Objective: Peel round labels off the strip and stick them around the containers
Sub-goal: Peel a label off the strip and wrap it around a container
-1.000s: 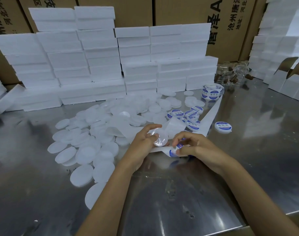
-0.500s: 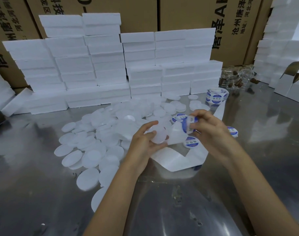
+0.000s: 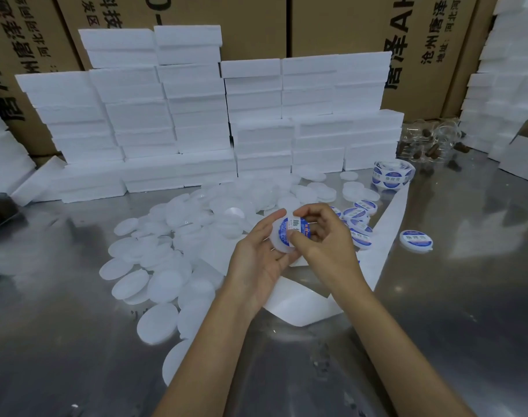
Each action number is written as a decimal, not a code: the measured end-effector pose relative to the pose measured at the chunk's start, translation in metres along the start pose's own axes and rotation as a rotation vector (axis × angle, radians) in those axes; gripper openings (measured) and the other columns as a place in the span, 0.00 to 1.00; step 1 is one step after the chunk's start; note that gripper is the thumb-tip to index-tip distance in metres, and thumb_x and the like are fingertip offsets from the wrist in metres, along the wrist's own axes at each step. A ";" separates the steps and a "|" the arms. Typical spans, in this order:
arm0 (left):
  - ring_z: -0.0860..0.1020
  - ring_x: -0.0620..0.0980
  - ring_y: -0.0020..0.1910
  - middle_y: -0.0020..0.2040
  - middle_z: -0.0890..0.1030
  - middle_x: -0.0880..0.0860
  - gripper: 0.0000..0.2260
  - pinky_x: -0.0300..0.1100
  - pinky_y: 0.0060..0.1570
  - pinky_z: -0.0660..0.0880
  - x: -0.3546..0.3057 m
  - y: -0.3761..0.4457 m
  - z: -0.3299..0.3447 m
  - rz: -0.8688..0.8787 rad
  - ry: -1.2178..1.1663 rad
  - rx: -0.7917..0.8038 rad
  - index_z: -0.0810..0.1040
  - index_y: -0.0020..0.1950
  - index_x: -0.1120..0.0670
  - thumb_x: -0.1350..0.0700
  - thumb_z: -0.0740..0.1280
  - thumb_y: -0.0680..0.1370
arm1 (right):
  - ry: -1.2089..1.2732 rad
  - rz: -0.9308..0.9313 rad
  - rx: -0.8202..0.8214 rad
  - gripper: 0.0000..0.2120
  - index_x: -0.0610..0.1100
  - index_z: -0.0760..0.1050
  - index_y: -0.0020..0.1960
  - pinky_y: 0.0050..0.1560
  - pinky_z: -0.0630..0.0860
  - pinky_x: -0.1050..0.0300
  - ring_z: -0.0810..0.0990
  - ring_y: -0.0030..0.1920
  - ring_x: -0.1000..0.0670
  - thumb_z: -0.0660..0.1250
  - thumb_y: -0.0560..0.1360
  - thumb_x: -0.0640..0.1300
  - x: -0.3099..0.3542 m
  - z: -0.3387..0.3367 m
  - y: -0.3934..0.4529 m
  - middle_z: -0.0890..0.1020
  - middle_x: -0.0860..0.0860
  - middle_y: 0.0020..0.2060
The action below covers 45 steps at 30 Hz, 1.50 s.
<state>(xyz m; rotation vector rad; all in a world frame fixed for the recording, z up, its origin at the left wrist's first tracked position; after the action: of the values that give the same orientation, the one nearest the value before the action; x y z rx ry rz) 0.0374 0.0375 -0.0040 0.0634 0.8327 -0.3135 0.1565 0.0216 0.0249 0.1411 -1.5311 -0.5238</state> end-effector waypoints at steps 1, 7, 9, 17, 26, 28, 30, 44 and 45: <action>0.82 0.61 0.60 0.63 0.81 0.64 0.16 0.50 0.57 0.81 0.000 0.000 0.001 0.004 0.009 0.008 0.75 0.69 0.61 0.59 0.62 0.82 | -0.013 -0.008 0.004 0.15 0.49 0.76 0.48 0.42 0.78 0.65 0.81 0.43 0.58 0.70 0.71 0.30 0.000 0.001 -0.001 0.81 0.59 0.43; 0.83 0.60 0.57 0.64 0.80 0.64 0.15 0.49 0.55 0.82 -0.001 0.000 0.004 0.018 0.024 0.022 0.76 0.68 0.59 0.60 0.61 0.82 | -0.088 -0.041 0.002 0.15 0.52 0.75 0.48 0.45 0.79 0.63 0.81 0.45 0.55 0.71 0.71 0.33 0.001 0.002 -0.002 0.80 0.64 0.42; 0.83 0.59 0.57 0.64 0.80 0.63 0.15 0.48 0.53 0.82 0.000 0.000 0.005 0.019 0.027 0.027 0.77 0.68 0.59 0.60 0.60 0.83 | -0.105 -0.050 0.003 0.15 0.53 0.75 0.48 0.45 0.79 0.62 0.81 0.45 0.56 0.71 0.71 0.34 0.001 0.002 -0.003 0.80 0.64 0.42; 0.80 0.61 0.63 0.65 0.80 0.61 0.15 0.45 0.52 0.82 -0.001 0.000 0.006 0.063 0.146 0.040 0.76 0.69 0.57 0.60 0.58 0.84 | -0.147 -0.043 -0.014 0.14 0.52 0.75 0.50 0.41 0.77 0.66 0.81 0.42 0.57 0.72 0.72 0.36 0.003 0.000 -0.006 0.79 0.61 0.44; 0.82 0.54 0.59 0.67 0.78 0.60 0.15 0.45 0.52 0.81 -0.003 0.000 0.005 0.109 0.213 0.033 0.76 0.68 0.58 0.61 0.57 0.84 | -0.338 -0.074 -0.049 0.15 0.60 0.74 0.50 0.44 0.68 0.76 0.74 0.51 0.59 0.75 0.71 0.43 0.000 -0.007 -0.006 0.73 0.56 0.54; 0.81 0.56 0.60 0.67 0.78 0.61 0.15 0.48 0.57 0.81 -0.003 0.001 0.004 0.094 0.188 0.030 0.76 0.69 0.58 0.60 0.58 0.84 | -0.356 -0.072 -0.056 0.18 0.62 0.73 0.53 0.44 0.70 0.75 0.74 0.52 0.57 0.75 0.71 0.45 -0.001 -0.009 -0.005 0.72 0.56 0.54; 0.81 0.59 0.61 0.66 0.79 0.62 0.15 0.52 0.61 0.79 0.000 0.000 0.002 0.063 0.134 0.022 0.76 0.69 0.58 0.60 0.59 0.84 | -0.383 -0.061 -0.066 0.26 0.64 0.68 0.61 0.43 0.73 0.71 0.74 0.53 0.58 0.76 0.70 0.48 -0.002 -0.010 -0.005 0.70 0.58 0.54; 0.79 0.61 0.64 0.64 0.80 0.64 0.18 0.53 0.62 0.78 0.003 -0.003 0.010 -0.021 -0.058 0.100 0.77 0.66 0.61 0.59 0.66 0.76 | -0.782 -0.241 -0.125 0.16 0.47 0.66 0.38 0.35 0.63 0.56 0.70 0.37 0.51 0.57 0.83 0.51 -0.003 -0.011 -0.006 0.72 0.53 0.33; 0.79 0.61 0.64 0.64 0.80 0.64 0.17 0.54 0.64 0.77 0.004 -0.003 0.009 -0.021 -0.050 0.100 0.77 0.66 0.61 0.59 0.66 0.77 | -0.776 -0.219 -0.117 0.16 0.45 0.66 0.39 0.35 0.65 0.54 0.71 0.37 0.51 0.56 0.83 0.50 -0.005 -0.011 -0.005 0.73 0.52 0.33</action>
<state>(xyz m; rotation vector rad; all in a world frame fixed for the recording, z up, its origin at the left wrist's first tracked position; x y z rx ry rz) 0.0457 0.0323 -0.0006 0.1398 0.7682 -0.3748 0.1666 0.0163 0.0176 0.0083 -2.2452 -0.9085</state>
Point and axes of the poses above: each hand's wrist, its own y-axis towards the middle knuckle, its own z-axis out of the palm, x = y × z, the point moved 7 cm from there along y, towards the middle knuckle
